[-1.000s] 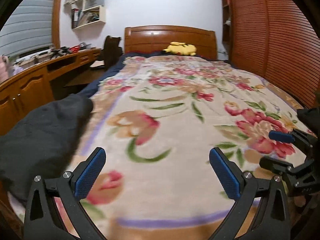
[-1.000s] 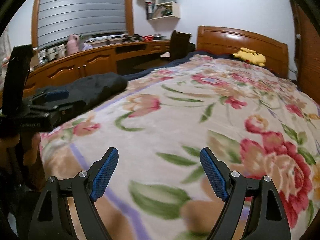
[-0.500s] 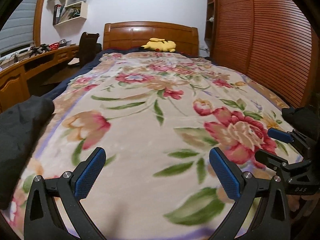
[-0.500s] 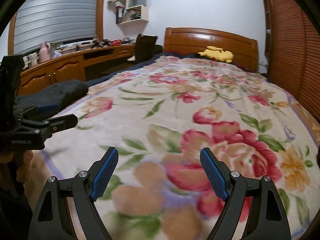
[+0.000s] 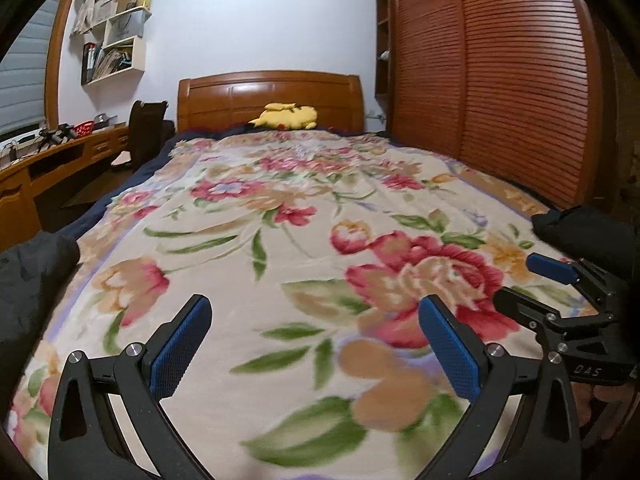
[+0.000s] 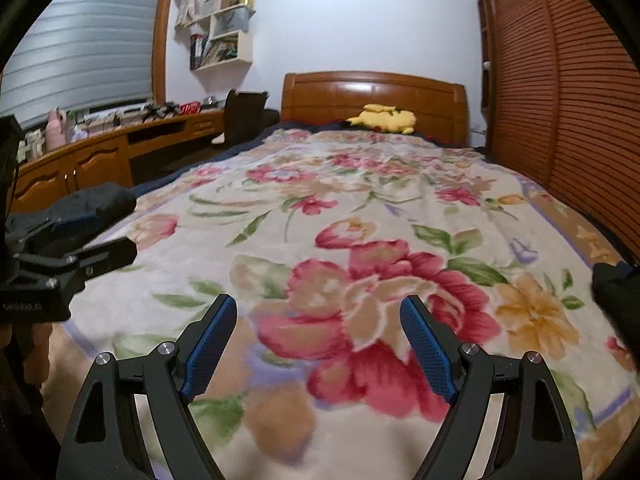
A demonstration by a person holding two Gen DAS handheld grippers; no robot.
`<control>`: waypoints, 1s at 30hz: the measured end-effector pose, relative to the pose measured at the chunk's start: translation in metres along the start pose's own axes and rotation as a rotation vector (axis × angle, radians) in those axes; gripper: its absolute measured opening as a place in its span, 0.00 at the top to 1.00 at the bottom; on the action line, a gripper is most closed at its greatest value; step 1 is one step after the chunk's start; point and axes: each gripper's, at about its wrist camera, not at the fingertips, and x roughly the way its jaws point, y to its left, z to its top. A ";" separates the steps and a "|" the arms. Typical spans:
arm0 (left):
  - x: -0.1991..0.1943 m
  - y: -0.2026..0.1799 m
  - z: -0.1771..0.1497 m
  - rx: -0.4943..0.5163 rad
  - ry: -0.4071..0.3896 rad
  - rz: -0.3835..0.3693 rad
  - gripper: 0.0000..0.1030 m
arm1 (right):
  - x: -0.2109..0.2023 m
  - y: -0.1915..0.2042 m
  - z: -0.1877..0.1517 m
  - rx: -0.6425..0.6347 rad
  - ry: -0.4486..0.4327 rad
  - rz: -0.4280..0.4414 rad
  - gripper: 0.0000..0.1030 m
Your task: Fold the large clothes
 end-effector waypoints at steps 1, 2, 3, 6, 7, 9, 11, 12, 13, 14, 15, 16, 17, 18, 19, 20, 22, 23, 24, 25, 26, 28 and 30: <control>-0.002 -0.002 0.001 0.003 -0.007 -0.001 0.00 | -0.004 -0.001 -0.002 0.008 -0.012 -0.002 0.17; -0.006 -0.006 0.002 0.009 -0.023 0.001 0.00 | -0.010 -0.002 -0.002 0.016 -0.025 -0.003 0.17; -0.008 -0.008 0.003 0.013 -0.032 0.003 0.00 | -0.014 -0.004 -0.004 0.021 -0.039 -0.007 0.17; -0.014 -0.011 0.004 0.015 -0.056 0.008 0.00 | -0.027 -0.007 -0.006 0.029 -0.078 -0.026 0.17; -0.016 -0.011 0.005 0.009 -0.061 0.004 0.00 | -0.032 -0.008 -0.007 0.033 -0.088 -0.034 0.17; -0.018 -0.011 0.004 0.003 -0.066 0.004 0.00 | -0.039 -0.011 -0.010 0.047 -0.103 -0.042 0.17; -0.019 -0.010 0.003 -0.001 -0.070 0.009 0.00 | -0.043 -0.013 -0.012 0.056 -0.110 -0.051 0.17; -0.019 -0.009 0.002 -0.004 -0.072 0.014 0.00 | -0.044 -0.012 -0.014 0.058 -0.112 -0.052 0.17; -0.019 -0.008 0.002 -0.004 -0.071 0.016 0.00 | -0.045 -0.013 -0.015 0.060 -0.114 -0.055 0.17; -0.018 -0.009 0.001 -0.004 -0.070 0.019 0.00 | -0.046 -0.014 -0.015 0.063 -0.116 -0.057 0.17; -0.017 -0.008 0.001 -0.004 -0.067 0.024 0.00 | -0.046 -0.014 -0.015 0.063 -0.119 -0.060 0.17; -0.017 -0.007 0.000 -0.006 -0.065 0.026 0.00 | -0.044 -0.014 -0.014 0.059 -0.121 -0.061 0.17; -0.017 -0.006 0.000 -0.008 -0.065 0.026 0.00 | -0.045 -0.013 -0.014 0.055 -0.125 -0.066 0.17; -0.016 -0.005 0.000 -0.011 -0.062 0.026 0.00 | -0.044 -0.013 -0.014 0.052 -0.126 -0.068 0.17; -0.016 -0.005 -0.001 -0.012 -0.061 0.026 0.00 | -0.042 -0.013 -0.013 0.050 -0.127 -0.068 0.17; -0.016 -0.004 -0.001 -0.013 -0.061 0.028 0.00 | -0.041 -0.014 -0.013 0.050 -0.127 -0.066 0.17; -0.016 -0.004 -0.002 -0.013 -0.061 0.030 0.00 | -0.039 -0.014 -0.012 0.050 -0.128 -0.066 0.17; -0.016 -0.004 -0.002 -0.013 -0.060 0.029 0.00 | -0.038 -0.015 -0.012 0.050 -0.129 -0.065 0.17; -0.016 -0.004 -0.002 -0.013 -0.060 0.030 0.00 | -0.037 -0.015 -0.011 0.050 -0.129 -0.064 0.17; -0.016 -0.004 -0.002 -0.013 -0.061 0.031 0.00 | -0.037 -0.015 -0.011 0.049 -0.128 -0.063 0.17; -0.016 -0.004 -0.002 -0.013 -0.061 0.030 0.00 | -0.037 -0.015 -0.011 0.049 -0.128 -0.064 0.17; -0.016 -0.003 -0.002 -0.013 -0.060 0.029 0.00 | -0.036 -0.016 -0.011 0.048 -0.129 -0.065 0.17; -0.016 -0.003 -0.002 -0.012 -0.061 0.031 0.00 | -0.036 -0.017 -0.011 0.049 -0.130 -0.064 0.17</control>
